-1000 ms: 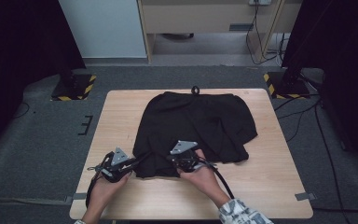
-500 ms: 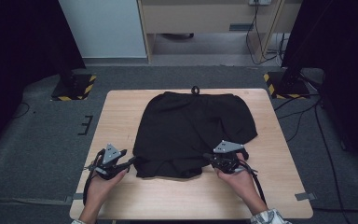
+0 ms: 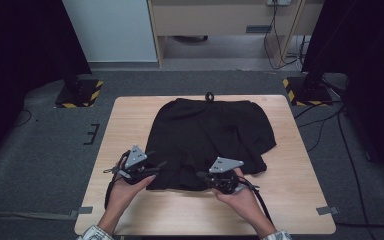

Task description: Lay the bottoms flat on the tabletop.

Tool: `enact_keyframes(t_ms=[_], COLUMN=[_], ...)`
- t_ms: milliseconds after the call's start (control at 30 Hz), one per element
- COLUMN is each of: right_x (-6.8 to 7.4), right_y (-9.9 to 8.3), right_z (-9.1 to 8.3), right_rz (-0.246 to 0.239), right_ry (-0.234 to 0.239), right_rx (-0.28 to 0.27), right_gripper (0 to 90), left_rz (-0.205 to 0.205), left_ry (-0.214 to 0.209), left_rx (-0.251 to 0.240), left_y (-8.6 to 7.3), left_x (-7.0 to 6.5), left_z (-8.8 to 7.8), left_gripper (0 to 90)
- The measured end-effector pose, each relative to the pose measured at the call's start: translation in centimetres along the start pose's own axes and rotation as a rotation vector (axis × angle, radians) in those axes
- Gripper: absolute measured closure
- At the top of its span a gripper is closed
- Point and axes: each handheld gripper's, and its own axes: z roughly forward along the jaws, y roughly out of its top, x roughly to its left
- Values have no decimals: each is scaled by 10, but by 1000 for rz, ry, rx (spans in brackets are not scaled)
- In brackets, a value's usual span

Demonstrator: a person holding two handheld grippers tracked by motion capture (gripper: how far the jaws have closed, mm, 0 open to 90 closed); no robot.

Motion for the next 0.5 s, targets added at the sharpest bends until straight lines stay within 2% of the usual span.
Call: enact_keyframes(t_ms=[33, 67, 100, 167, 200, 233, 267, 400, 500], right_x=[0, 2, 6, 8, 11, 11, 16, 24, 28], right_y=[0, 0, 0, 0, 0, 0, 0, 0, 0], right_z=[0, 5, 18, 24, 36, 36, 46, 57, 58], right_rz=[0, -4, -4, -3, 1, 1, 3, -10, -15], right_ry=[0, 4, 11, 14, 25, 25, 38, 57, 60], right_rx=[0, 7, 27, 35, 44, 44, 53, 53, 44], right_gripper=[889, 888, 887, 887, 887, 887, 887, 884, 879], left_rz=[0, 34, 44, 54, 50, 50, 20, -2, -4], left_ry=[0, -14, -23, -39, -48, -48, -67, -73, -66], left_rx=[0, 18, 25, 14, 5, 5, -2, -4, 25], left_y=[0, 0, 0, 2, 3, 3, 4, 9, 13], left_x=[0, -5, -7, -11, -12, -12, -12, -13, -16], left_z=[0, 6, 9, 11, 10, 10, 11, 13, 24], left_gripper=[365, 365, 350, 344, 334, 327, 322, 352, 339])
